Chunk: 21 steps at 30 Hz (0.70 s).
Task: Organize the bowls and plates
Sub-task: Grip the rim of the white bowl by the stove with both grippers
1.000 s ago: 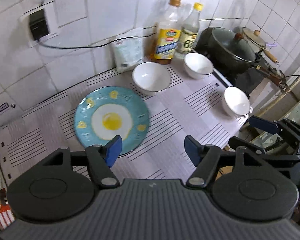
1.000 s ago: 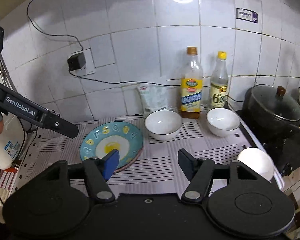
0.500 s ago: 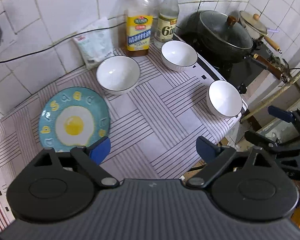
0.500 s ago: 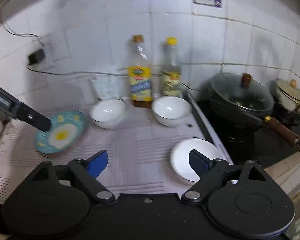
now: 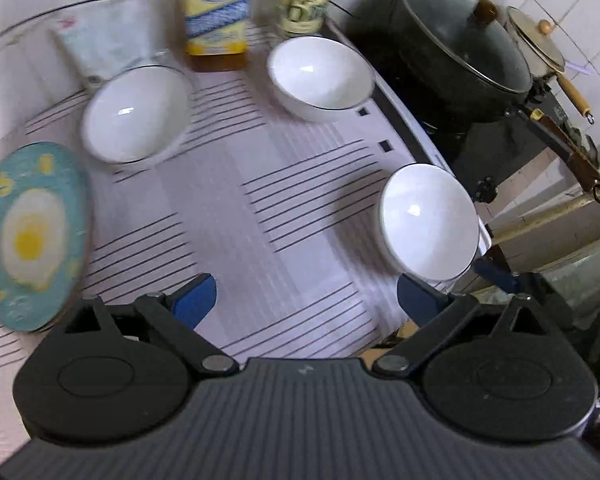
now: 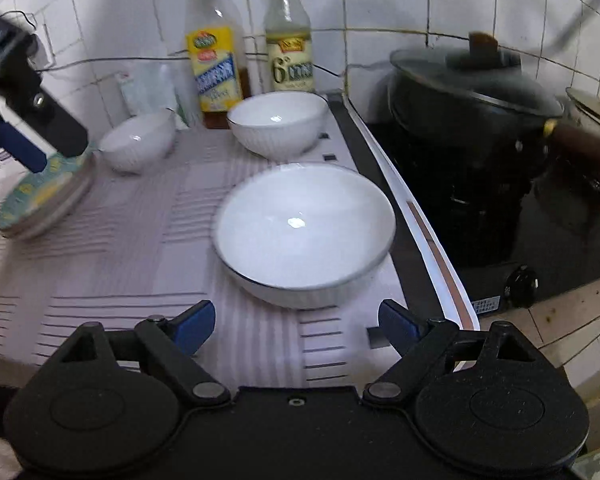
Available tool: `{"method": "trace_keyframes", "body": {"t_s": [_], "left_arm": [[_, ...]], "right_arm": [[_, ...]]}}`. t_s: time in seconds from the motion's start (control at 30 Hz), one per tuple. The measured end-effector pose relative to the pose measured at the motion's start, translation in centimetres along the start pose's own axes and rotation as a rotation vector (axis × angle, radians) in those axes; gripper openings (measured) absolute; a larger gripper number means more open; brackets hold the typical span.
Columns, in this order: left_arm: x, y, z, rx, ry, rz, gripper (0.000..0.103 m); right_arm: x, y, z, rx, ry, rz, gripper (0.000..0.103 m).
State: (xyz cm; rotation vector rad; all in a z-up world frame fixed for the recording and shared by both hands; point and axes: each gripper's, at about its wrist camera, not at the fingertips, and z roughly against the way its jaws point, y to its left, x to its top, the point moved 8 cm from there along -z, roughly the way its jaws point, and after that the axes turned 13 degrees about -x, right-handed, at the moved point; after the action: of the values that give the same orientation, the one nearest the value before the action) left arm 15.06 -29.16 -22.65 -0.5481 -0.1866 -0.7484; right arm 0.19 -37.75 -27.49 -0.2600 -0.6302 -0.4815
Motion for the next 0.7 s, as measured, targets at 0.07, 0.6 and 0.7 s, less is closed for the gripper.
{"method": "trace_keyframes", "body": {"t_s": [0.07, 0.6, 0.7], "left_arm": [[0.1, -0.6, -1.7, -0.007, -0.009, -0.003, 0.098], [0.7, -3.1, -11.4, -0.109, -0.025, 0.020, 0.046], [0.4, -2.7, -11.8, -0.119, -0.015, 0.051, 0.021]], "right_arm": [[-0.2, -0.5, -1.0, -0.002, -0.027, -0.011, 0.091], [0.6, 0.7, -4.2, 0.003, -0.162, 0.133, 0.091], [0.5, 0.7, -4.4, 0.022, -0.163, 0.125, 0.090]]}}
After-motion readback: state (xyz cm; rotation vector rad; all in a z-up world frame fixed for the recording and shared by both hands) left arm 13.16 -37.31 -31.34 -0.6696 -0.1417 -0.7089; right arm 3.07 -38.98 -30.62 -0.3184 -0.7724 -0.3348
